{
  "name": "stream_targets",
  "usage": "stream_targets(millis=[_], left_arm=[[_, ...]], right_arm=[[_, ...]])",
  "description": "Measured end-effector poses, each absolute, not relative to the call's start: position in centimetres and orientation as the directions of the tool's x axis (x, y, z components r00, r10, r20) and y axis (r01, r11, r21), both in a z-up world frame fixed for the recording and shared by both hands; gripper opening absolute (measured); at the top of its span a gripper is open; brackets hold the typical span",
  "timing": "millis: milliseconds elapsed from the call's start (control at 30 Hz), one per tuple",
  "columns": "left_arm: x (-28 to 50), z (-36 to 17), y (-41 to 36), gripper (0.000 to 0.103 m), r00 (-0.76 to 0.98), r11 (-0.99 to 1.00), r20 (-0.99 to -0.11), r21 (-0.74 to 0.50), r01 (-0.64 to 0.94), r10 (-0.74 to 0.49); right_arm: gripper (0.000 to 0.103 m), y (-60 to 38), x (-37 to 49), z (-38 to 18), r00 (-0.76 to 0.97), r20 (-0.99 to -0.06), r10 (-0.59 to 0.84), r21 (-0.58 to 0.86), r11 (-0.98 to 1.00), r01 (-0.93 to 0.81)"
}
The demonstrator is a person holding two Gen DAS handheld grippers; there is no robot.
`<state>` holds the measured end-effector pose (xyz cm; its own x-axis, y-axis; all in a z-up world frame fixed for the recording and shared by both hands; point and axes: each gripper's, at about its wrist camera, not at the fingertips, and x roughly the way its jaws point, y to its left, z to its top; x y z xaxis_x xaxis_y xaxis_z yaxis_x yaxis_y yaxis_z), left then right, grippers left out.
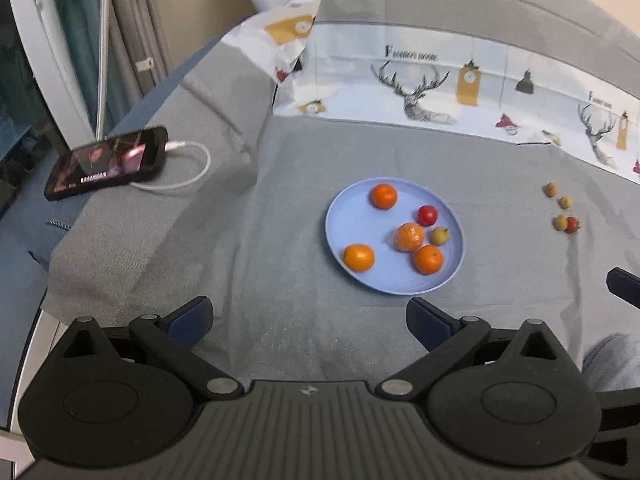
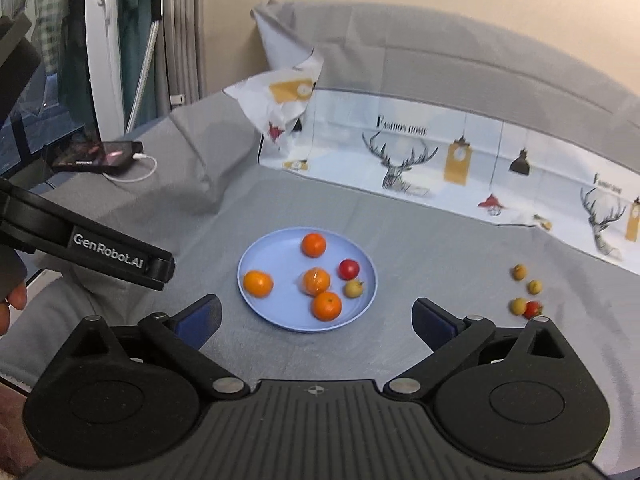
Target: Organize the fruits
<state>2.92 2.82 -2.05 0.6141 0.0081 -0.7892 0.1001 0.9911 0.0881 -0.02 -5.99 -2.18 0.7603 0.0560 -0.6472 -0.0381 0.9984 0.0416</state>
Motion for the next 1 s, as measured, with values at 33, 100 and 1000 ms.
stream_targets(millis=[33, 100, 1000], left_arm=[[2.5, -1.7, 2.7, 0.103, 0.624, 0.991, -0.781, 0.091, 0.100, 0.009], [1.7, -1.3, 2.5, 0.103, 0.637, 0.991, -0.771, 0.094, 0.100, 0.009], [-3.6, 1.2, 2.4, 0.103, 0.704, 0.990, -0.710, 0.108, 0.089, 0.015]], right_arm=[[0.101, -6.0, -0.4, -2.0, 0.766, -0.640, 0.055, 0.039, 0.998, -0.039], [0.101, -6.0, -1.2, -1.5, 0.780, -0.624, 0.056, 0.035, 0.998, -0.043], [0.102, -4.5, -6.5, 1.2, 0.852, -0.521, 0.056, -0.016, 0.997, -0.076]])
